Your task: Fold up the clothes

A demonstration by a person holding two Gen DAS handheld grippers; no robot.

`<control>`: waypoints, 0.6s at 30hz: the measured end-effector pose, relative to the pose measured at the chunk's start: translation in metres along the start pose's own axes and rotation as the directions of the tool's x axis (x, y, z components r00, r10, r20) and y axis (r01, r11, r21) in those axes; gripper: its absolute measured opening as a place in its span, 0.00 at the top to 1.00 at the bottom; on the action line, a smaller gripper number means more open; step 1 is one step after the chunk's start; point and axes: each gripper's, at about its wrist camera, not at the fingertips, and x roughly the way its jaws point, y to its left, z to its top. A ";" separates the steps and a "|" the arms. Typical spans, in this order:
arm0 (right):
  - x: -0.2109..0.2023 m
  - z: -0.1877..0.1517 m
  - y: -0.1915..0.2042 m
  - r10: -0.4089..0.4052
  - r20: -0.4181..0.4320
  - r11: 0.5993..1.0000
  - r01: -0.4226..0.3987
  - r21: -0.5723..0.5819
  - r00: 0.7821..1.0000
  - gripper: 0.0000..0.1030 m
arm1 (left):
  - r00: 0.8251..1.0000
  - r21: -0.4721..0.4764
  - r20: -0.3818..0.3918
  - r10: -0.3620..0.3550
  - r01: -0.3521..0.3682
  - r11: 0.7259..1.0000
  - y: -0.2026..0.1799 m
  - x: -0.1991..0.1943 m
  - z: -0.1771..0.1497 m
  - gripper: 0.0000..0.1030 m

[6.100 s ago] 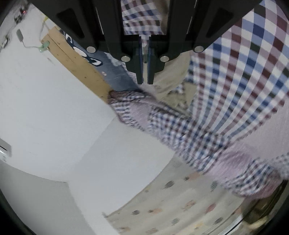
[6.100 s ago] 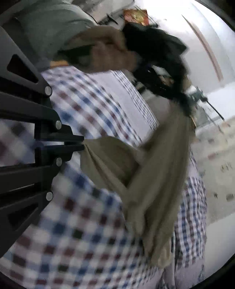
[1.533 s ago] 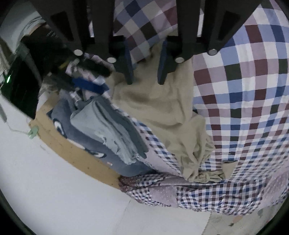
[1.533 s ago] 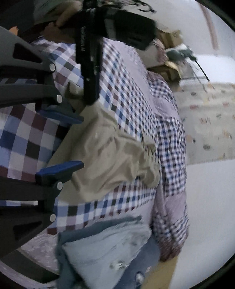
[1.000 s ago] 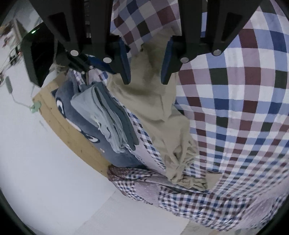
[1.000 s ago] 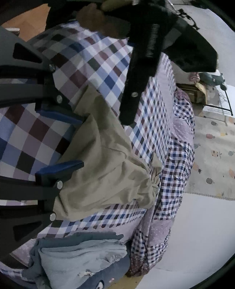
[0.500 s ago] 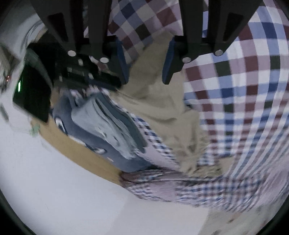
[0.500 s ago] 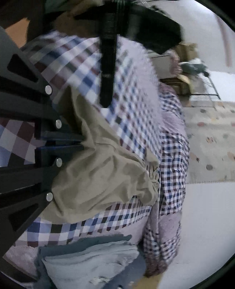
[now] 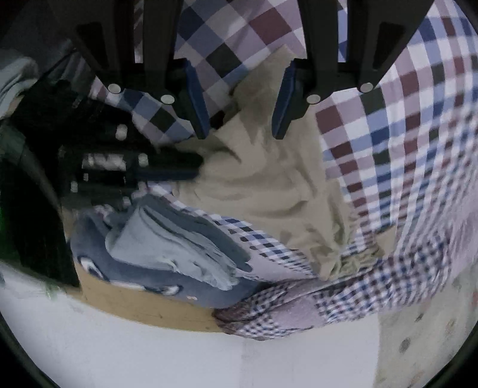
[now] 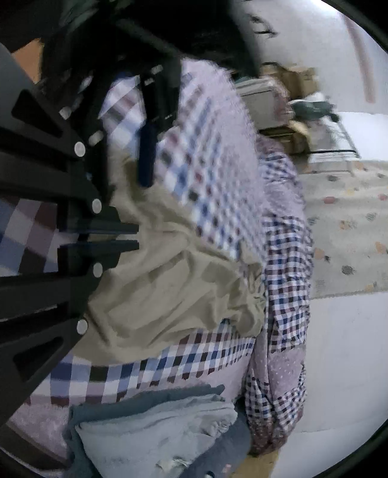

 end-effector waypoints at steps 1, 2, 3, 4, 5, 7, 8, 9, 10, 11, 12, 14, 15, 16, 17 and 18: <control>0.002 -0.003 0.005 -0.026 -0.016 0.999 0.025 -0.045 1.000 0.95 | 1.000 -0.022 0.005 -0.006 0.006 1.000 0.004 -0.001 0.001 0.54; 0.003 -0.005 0.010 -0.029 -0.022 0.997 0.028 -0.073 0.999 0.92 | 1.000 -0.042 0.010 -0.012 0.012 0.999 0.008 -0.002 0.002 0.54; 0.004 -0.007 0.014 -0.030 -0.027 0.995 0.027 -0.100 0.999 0.91 | 1.000 -0.062 0.016 -0.018 0.018 0.998 0.013 -0.003 0.002 0.54; 0.005 -0.009 0.018 -0.031 -0.032 0.992 0.027 -0.126 0.999 0.89 | 1.000 -0.083 0.021 -0.023 0.025 0.996 0.017 -0.004 0.003 0.54; 0.004 -0.011 0.022 -0.029 -0.027 0.989 0.025 -0.144 0.999 0.86 | 0.999 -0.103 0.026 -0.029 0.031 0.994 0.021 -0.005 0.004 0.54; 0.003 -0.013 0.028 -0.024 -0.017 0.984 0.020 -0.177 1.000 0.75 | 0.999 -0.118 0.031 -0.033 0.037 0.992 0.025 -0.007 0.005 0.54; 0.002 -0.013 0.031 -0.023 -0.008 0.982 0.021 -0.187 1.000 0.67 | 0.999 -0.108 0.027 -0.031 0.034 0.994 0.024 -0.007 0.004 0.54; 0.002 -0.013 0.032 -0.023 -0.004 0.981 0.022 -0.192 1.000 0.65 | 0.999 -0.096 0.024 -0.030 0.032 0.995 0.023 -0.007 0.003 0.54; 0.003 -0.014 0.034 -0.028 -0.002 0.980 0.027 -0.199 1.000 0.64 | 0.999 -0.085 0.020 -0.028 0.029 0.996 0.022 -0.007 0.002 0.54; 0.004 -0.014 0.035 -0.033 -0.001 0.978 0.032 -0.206 0.999 0.64 | 0.999 -0.078 0.017 -0.035 0.036 0.996 0.020 -0.007 0.002 0.54; 0.008 -0.012 0.036 -0.041 -0.005 0.976 0.039 -0.212 0.999 0.64 | 0.999 -0.071 0.015 -0.044 0.045 0.996 0.019 -0.007 0.001 0.54; 0.015 -0.012 0.037 -0.051 -0.018 0.976 0.046 -0.213 0.999 0.65 | 0.998 -0.053 0.013 -0.057 0.058 0.997 0.015 -0.008 0.000 0.54; 0.018 -0.012 0.036 -0.054 -0.024 0.977 0.048 -0.209 0.998 0.65 | 0.998 -0.041 0.013 -0.064 0.064 0.997 0.012 -0.008 -0.001 0.54; 0.021 -0.012 0.035 -0.053 -0.031 0.978 0.045 -0.205 0.998 0.66 | 0.998 -0.025 0.012 -0.067 0.068 0.997 0.010 -0.009 -0.001 0.54; 0.024 -0.012 0.034 -0.051 -0.039 0.979 0.042 -0.200 0.998 0.69 | 0.997 -0.008 0.012 -0.071 0.071 0.997 0.007 -0.009 -0.002 0.54; 0.027 -0.012 0.033 -0.049 -0.046 0.980 0.039 -0.196 0.998 0.73 | 0.998 0.012 0.010 -0.069 0.069 0.998 0.004 -0.010 -0.003 0.53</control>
